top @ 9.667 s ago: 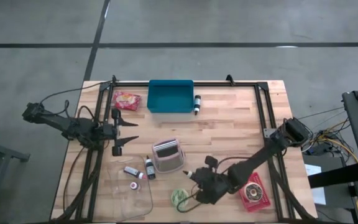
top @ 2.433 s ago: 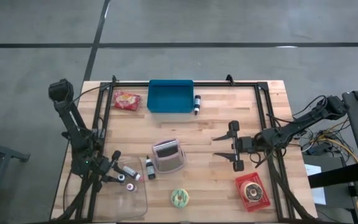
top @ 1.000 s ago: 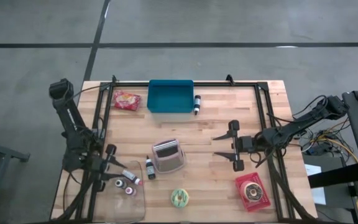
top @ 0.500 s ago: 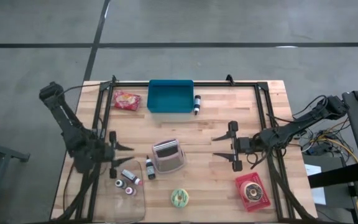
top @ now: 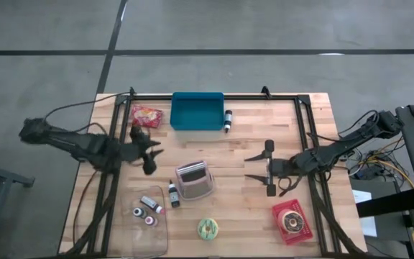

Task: Pick & Place Food Item
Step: Put the red popcorn bag into the blue bin

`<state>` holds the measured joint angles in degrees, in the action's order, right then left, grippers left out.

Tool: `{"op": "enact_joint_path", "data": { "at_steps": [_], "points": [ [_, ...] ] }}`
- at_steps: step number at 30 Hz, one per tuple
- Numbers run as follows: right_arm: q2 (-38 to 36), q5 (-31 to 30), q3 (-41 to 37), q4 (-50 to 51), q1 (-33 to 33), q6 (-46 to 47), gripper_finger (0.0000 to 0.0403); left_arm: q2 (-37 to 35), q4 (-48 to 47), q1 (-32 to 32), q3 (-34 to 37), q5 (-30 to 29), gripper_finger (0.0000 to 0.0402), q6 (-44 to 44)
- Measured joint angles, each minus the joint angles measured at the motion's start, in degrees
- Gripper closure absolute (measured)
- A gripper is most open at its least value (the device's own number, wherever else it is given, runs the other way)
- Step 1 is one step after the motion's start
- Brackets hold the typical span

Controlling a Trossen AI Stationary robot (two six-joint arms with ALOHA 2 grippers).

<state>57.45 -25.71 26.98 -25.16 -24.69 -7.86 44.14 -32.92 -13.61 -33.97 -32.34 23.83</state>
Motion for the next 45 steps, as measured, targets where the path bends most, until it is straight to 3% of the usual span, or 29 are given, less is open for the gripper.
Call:
{"op": "enact_joint_path", "data": {
  "at_steps": [7, 12, 20, 35, 45],
  "points": [
    [-0.02, 0.02, 0.0, 2.68, 0.22, -0.24, 0.0172, 1.23, -5.26, 20.34, -2.27, 13.37, 0.0239, -2.45],
    [-0.02, 0.02, 0.0, 3.56, 0.22, -1.24, 0.0172, 5.32, -5.41, 29.03, -3.92, 19.36, 0.0201, -6.78],
    [-0.02, 0.03, 0.0, 5.28, 0.22, -1.58, 0.0172, 17.65, -6.91, 35.15, -10.72, 18.85, 0.0156, -12.61],
    [-0.02, 0.07, 0.0, 5.43, 0.22, -1.64, 0.0172, 35.45, -14.63, 44.87, -21.51, 17.47, 0.0155, -17.68],
    [-0.02, 0.07, -0.02, 5.43, 0.22, -1.59, 0.0172, 43.95, -15.88, 47.81, -22.54, 17.76, 0.0156, -18.05]
  ]
}}
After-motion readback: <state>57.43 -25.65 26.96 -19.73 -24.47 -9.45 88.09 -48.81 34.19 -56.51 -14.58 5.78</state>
